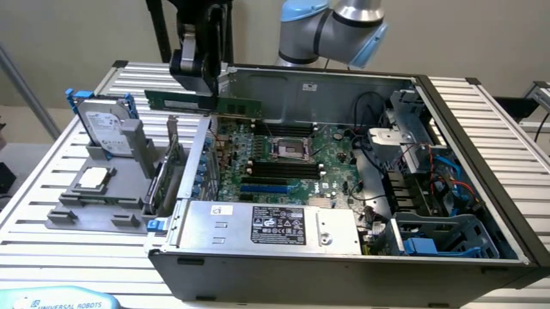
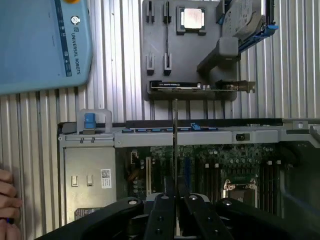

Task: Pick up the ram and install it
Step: 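Pick up the ram and move it above insertion slot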

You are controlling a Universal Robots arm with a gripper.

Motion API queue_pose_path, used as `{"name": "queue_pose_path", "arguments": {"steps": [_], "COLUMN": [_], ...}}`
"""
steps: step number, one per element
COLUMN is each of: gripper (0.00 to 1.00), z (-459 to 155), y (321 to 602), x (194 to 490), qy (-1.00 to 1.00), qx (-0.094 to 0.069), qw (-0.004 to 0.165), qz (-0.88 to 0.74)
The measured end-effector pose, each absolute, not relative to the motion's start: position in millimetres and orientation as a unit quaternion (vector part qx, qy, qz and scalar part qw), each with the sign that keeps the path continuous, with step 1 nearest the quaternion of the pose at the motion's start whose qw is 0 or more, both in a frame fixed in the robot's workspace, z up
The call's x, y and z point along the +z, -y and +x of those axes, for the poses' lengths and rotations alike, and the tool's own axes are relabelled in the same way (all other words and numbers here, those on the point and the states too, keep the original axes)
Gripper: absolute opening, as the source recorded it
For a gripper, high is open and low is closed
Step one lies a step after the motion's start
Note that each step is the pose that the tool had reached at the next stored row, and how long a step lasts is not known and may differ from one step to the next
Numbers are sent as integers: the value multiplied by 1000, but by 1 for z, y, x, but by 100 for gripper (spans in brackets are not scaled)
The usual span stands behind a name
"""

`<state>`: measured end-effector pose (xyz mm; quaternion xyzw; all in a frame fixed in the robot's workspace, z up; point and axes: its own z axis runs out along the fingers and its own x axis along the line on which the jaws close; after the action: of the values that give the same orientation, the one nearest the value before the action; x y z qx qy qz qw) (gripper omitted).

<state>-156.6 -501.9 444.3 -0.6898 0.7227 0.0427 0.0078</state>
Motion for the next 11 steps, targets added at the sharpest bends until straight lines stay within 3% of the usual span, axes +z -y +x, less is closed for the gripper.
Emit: {"name": "queue_pose_path", "arguments": {"steps": [11], "gripper": [13], "z": [-135], "y": [467], "x": [436], "qy": [-723], "qx": [42], "qw": [7], "qz": [-690]}}
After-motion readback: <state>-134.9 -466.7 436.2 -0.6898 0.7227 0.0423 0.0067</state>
